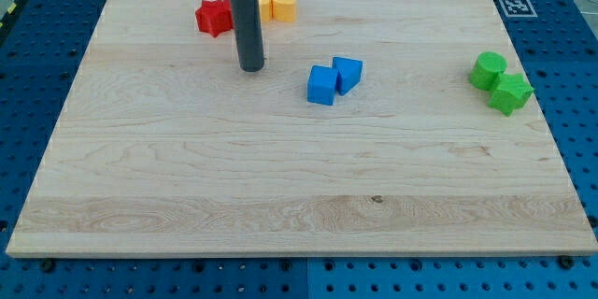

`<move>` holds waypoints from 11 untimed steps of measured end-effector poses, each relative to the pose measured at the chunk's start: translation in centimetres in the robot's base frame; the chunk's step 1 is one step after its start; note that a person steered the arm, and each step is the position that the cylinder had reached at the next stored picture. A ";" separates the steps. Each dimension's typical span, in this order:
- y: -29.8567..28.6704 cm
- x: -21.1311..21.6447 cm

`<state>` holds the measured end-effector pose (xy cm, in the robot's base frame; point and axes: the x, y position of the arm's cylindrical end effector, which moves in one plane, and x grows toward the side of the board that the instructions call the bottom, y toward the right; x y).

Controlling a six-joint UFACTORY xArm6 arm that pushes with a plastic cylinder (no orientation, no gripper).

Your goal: Move the blue cube to the bottom of the blue triangle

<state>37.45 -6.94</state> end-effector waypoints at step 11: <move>7.6 4.2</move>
